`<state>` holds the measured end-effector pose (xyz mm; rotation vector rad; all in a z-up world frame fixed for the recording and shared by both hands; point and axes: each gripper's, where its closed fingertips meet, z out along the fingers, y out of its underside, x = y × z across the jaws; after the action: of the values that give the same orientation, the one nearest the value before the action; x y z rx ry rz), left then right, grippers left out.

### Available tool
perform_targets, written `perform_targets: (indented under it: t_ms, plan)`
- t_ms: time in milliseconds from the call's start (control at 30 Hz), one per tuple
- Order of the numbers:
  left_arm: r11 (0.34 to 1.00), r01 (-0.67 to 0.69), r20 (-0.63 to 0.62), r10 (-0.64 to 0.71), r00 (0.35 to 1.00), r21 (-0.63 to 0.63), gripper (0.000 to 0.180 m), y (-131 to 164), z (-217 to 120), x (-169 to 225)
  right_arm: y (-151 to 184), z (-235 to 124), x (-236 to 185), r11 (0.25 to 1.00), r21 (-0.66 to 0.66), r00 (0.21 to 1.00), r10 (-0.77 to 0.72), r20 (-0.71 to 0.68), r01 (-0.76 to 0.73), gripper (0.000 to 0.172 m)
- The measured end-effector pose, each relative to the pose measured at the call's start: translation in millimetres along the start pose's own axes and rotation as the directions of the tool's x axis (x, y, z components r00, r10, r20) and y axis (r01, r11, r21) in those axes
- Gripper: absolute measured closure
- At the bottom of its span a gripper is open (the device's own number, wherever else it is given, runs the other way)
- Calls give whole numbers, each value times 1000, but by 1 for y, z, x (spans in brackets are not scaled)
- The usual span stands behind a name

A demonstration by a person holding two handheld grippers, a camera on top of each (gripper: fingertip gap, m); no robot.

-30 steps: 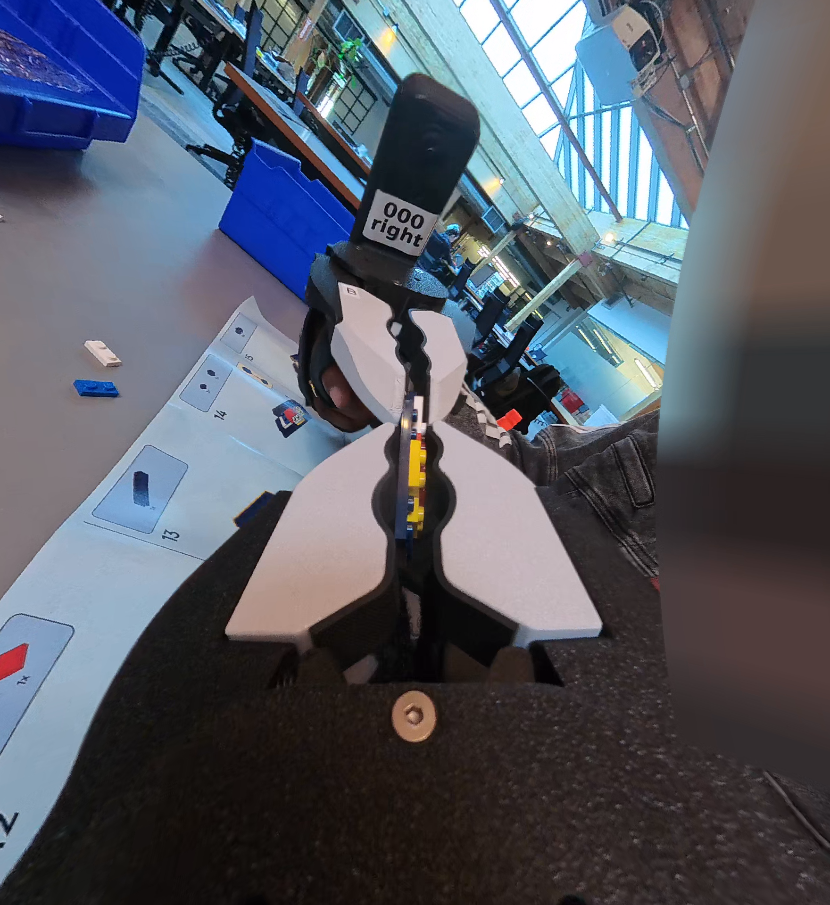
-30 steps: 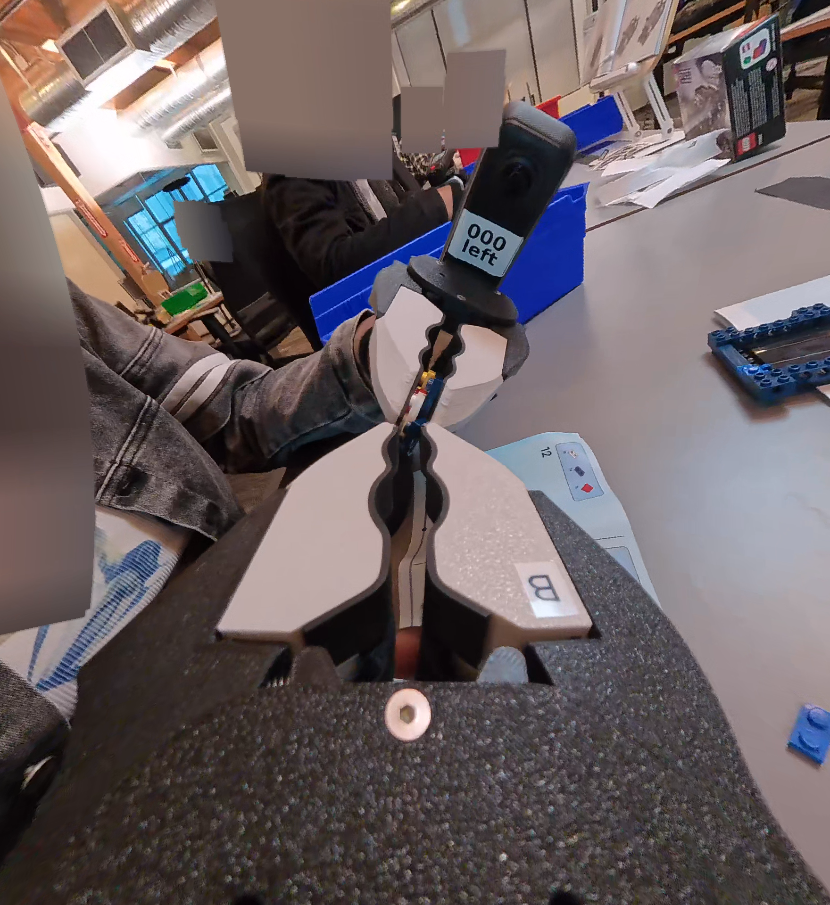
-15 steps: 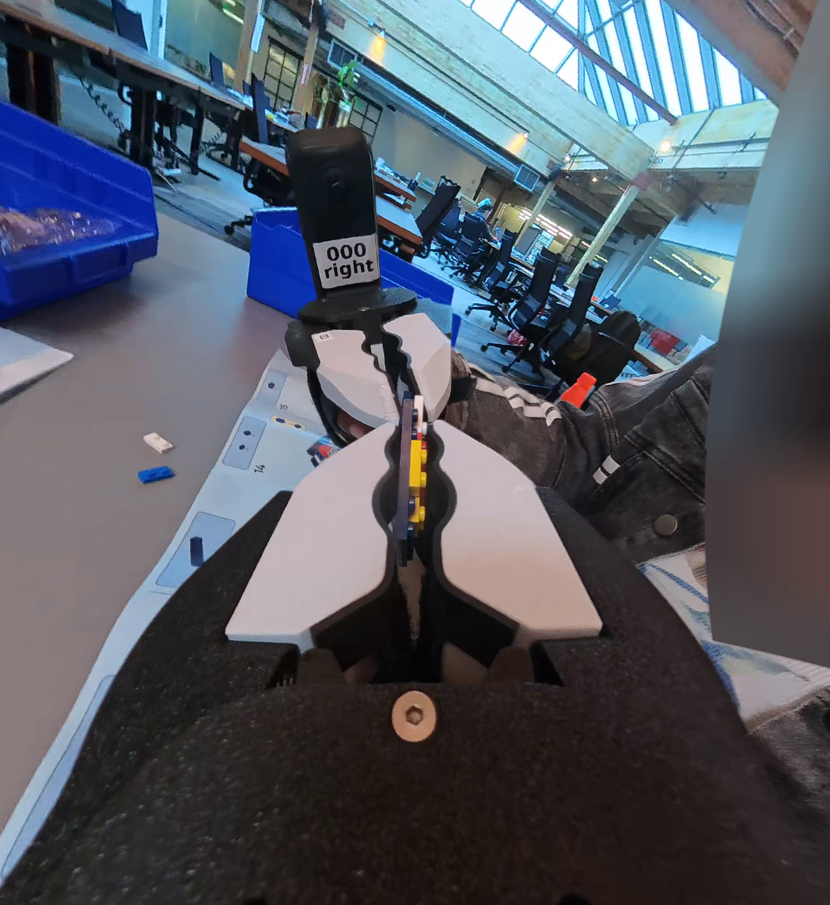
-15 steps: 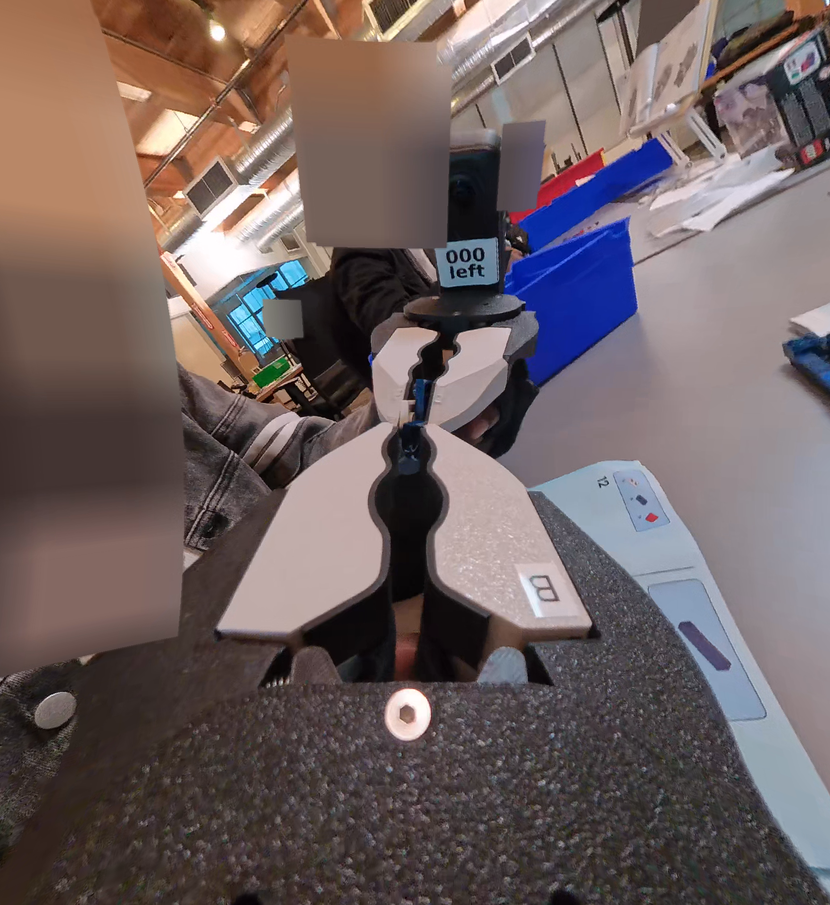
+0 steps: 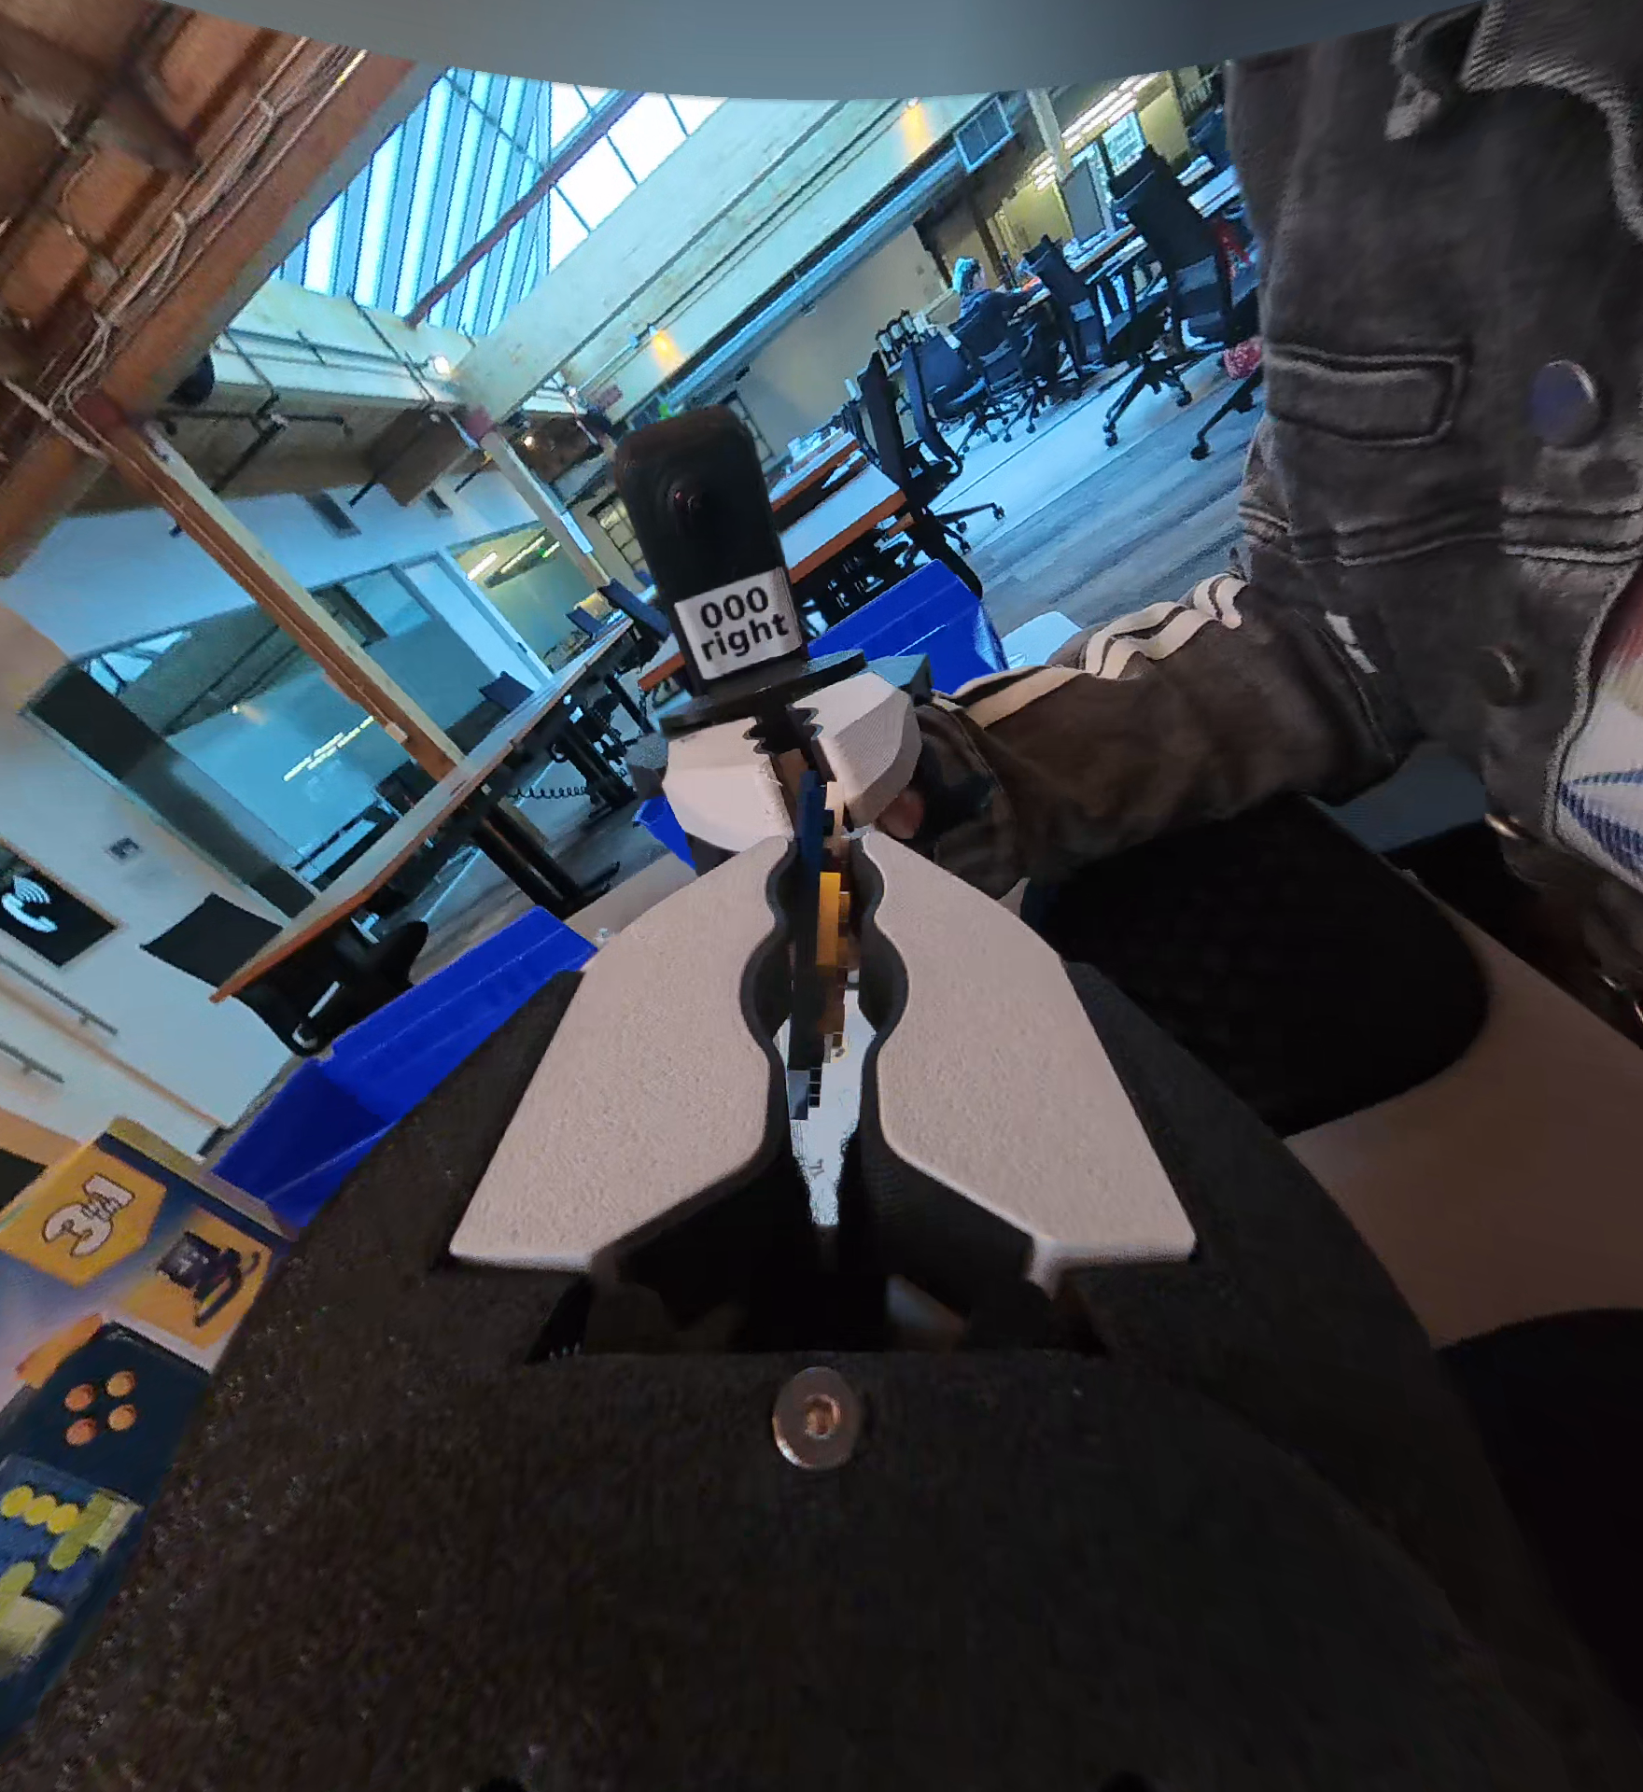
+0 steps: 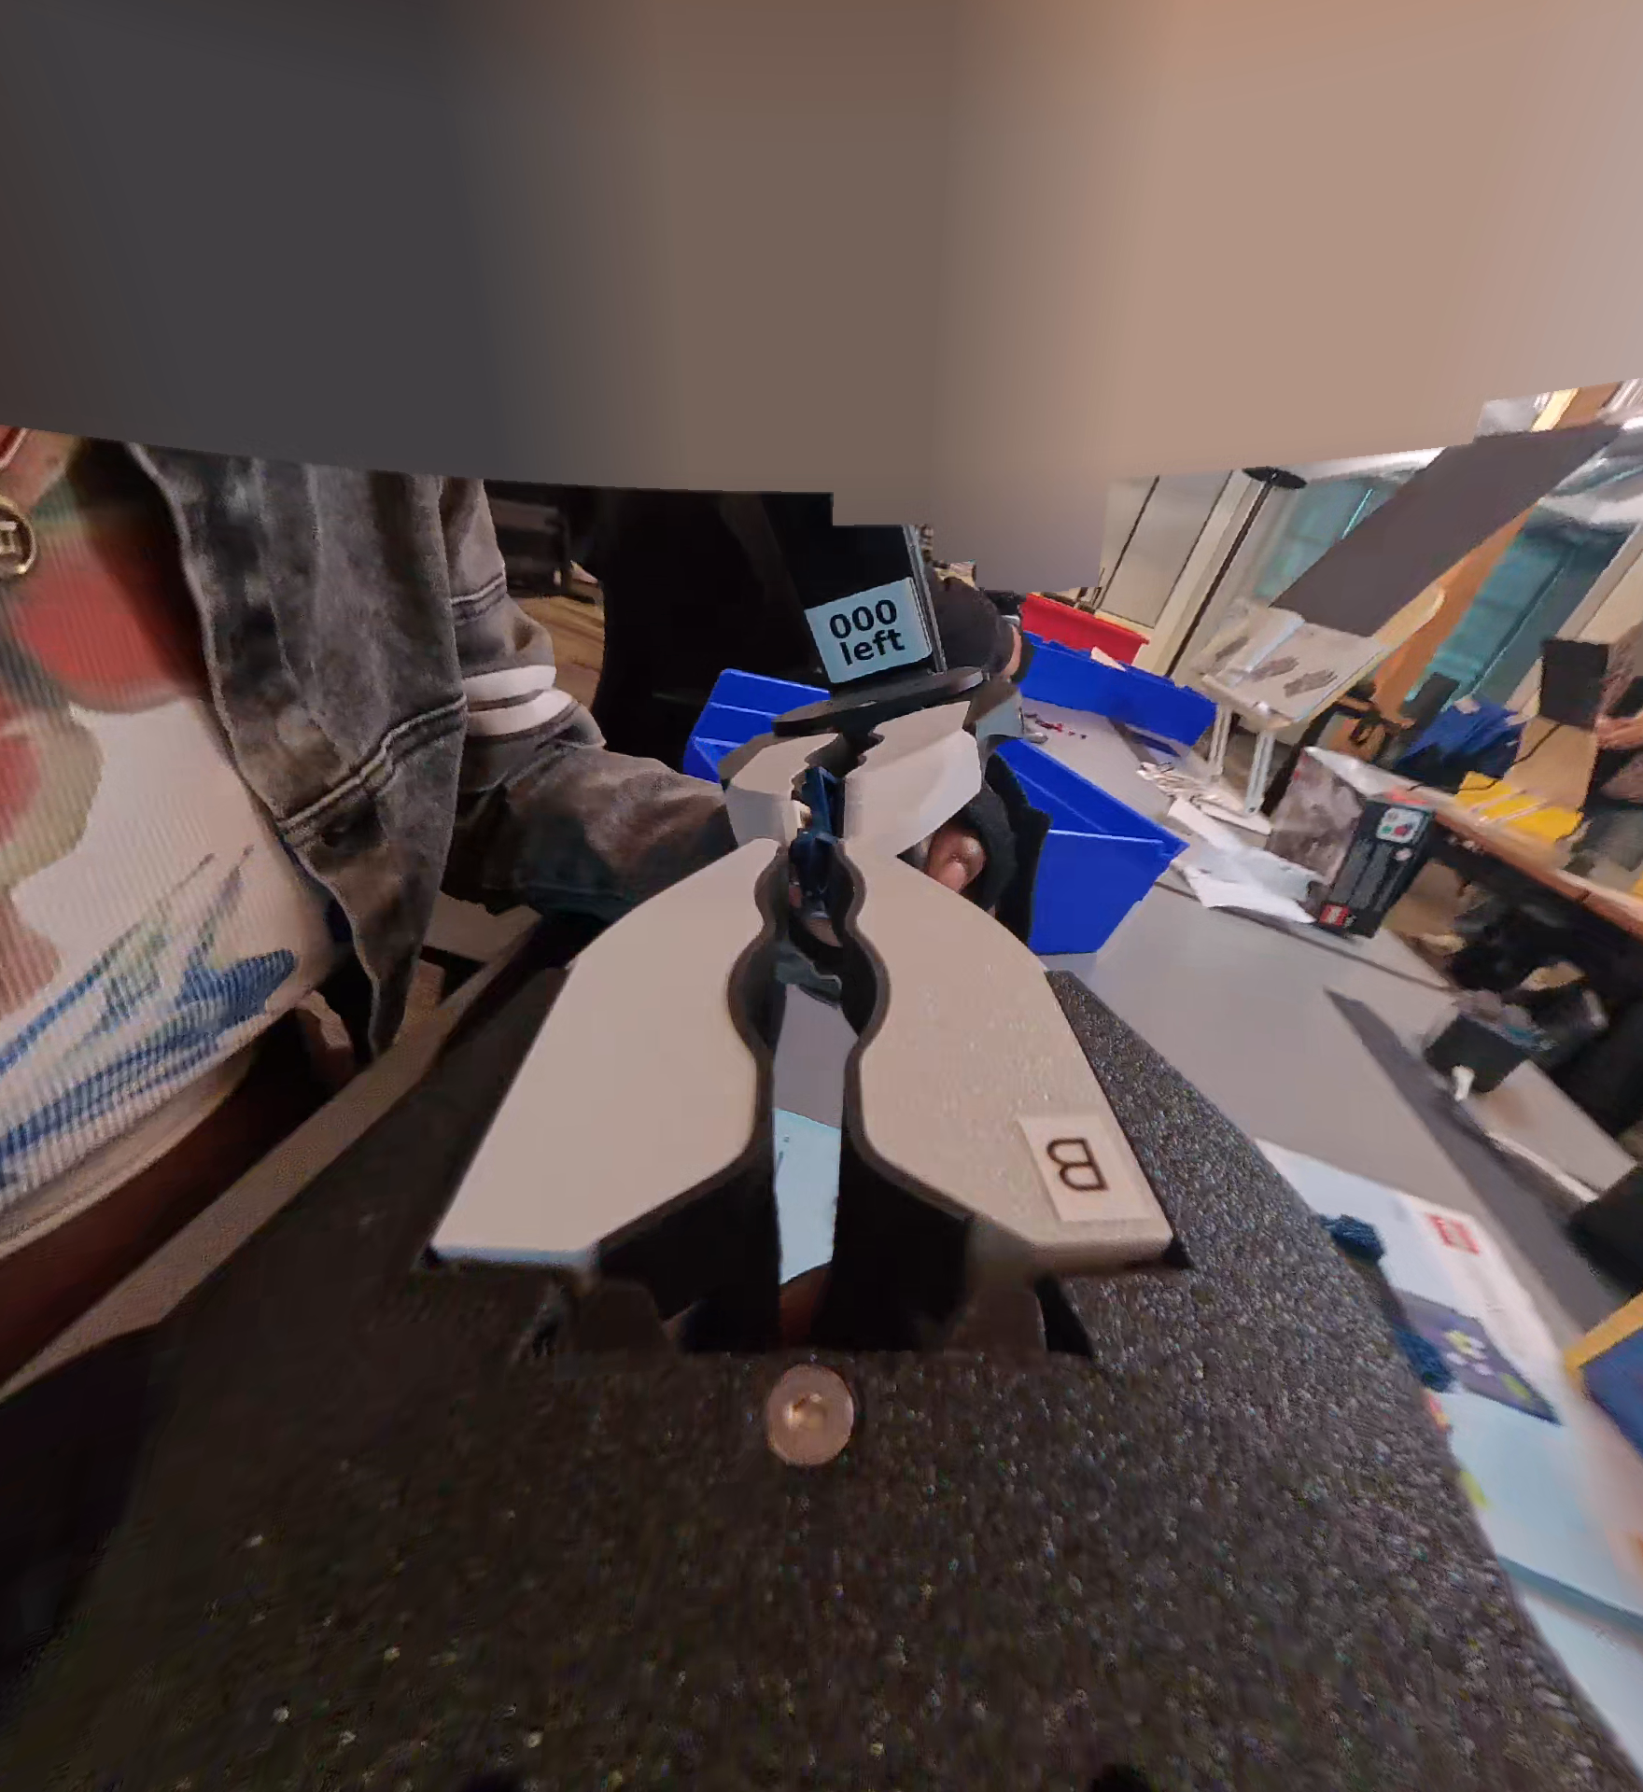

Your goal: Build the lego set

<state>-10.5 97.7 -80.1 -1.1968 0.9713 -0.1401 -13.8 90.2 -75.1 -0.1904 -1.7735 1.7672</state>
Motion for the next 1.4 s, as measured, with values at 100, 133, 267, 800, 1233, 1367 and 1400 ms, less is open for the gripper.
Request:
perform_targets:
  t_ms: [100, 133, 267, 800, 1233, 1367, 1400]
  plan:
    - [999, -34, 0, 34, 999, 7, 172, -4, 1, 3, -3, 0, -4, 998, -9, 998, -58, -1, 58, 165]
    - [999, -32, -2, 32, 999, 7, 172, -4, 2, 3, -3, 0, -5, 998, -12, 998, -67, 3, 67, 164]
    - [1000, 0, -12, 1, 1000, 9, 172, -4, 4, 5, -2, -2, -7, 989, -47, 990, -138, 1, 137, 165]
    - [997, 57, -87, -52, 995, 54, 172, -10, 5, 14, -4, -3, -18, 955, -150, 967, -249, 57, 255, 165]
    - [993, 77, -76, -71, 995, 84, 172, -12, 4, 12, -6, -1, -16, 957, -132, 966, -254, 41, 258, 165]
    - [990, 110, -112, -100, 989, 89, 172, -11, 4, 16, -4, -1, -19, 956, -150, 967, -245, 64, 252, 165]
    - [988, 124, -126, -113, 986, 89, 172, -11, 4, 17, -3, -1, -20, 955, -161, 968, -242, 72, 251, 165]
